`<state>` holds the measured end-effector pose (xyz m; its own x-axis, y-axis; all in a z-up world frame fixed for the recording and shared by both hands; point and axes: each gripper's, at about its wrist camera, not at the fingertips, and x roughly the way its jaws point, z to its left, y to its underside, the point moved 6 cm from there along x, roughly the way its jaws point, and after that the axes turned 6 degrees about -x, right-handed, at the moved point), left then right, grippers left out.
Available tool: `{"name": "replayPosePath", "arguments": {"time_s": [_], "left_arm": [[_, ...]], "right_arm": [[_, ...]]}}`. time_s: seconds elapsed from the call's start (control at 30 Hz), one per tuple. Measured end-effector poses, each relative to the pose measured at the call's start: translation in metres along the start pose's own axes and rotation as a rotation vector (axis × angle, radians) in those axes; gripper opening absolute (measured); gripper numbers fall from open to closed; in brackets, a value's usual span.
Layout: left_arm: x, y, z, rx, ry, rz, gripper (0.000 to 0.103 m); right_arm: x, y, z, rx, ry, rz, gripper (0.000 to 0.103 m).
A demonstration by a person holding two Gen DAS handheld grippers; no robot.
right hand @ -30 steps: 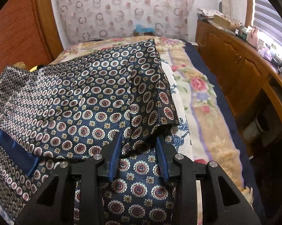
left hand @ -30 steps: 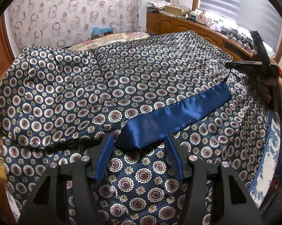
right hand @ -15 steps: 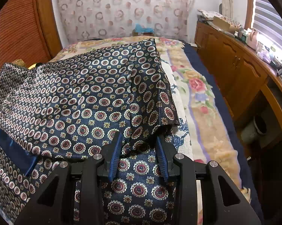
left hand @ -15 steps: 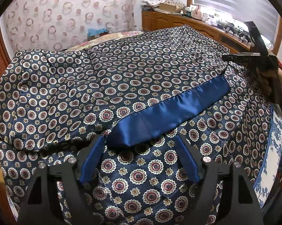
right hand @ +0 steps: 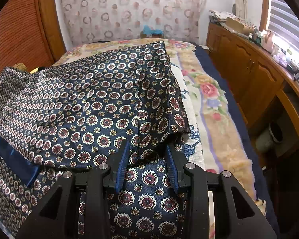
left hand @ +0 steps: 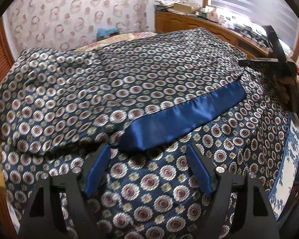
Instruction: Fold small clothes
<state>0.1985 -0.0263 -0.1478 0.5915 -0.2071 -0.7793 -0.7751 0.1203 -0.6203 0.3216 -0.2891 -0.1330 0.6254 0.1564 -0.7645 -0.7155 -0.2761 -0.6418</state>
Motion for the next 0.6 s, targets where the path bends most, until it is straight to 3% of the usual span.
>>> {"name": "replayPosePath", "arguments": {"time_s": [0.17,0.37,0.6], "left_arm": [[-0.034,-0.005,0.02,-0.035,0.015,-0.074,0.079],[-0.077,-0.022,0.068,-0.059,-0.081,-0.151,0.079],[-0.099,-0.038,0.131,-0.136,-0.165,-0.205,0.054]], "right_arm": [[0.0,0.0,0.0,0.0,0.0,0.0,0.035],[0.0,-0.001,0.0,0.0,0.001,0.001,0.035],[0.001,-0.001,0.001,-0.001,0.003,0.001,0.035]]}}
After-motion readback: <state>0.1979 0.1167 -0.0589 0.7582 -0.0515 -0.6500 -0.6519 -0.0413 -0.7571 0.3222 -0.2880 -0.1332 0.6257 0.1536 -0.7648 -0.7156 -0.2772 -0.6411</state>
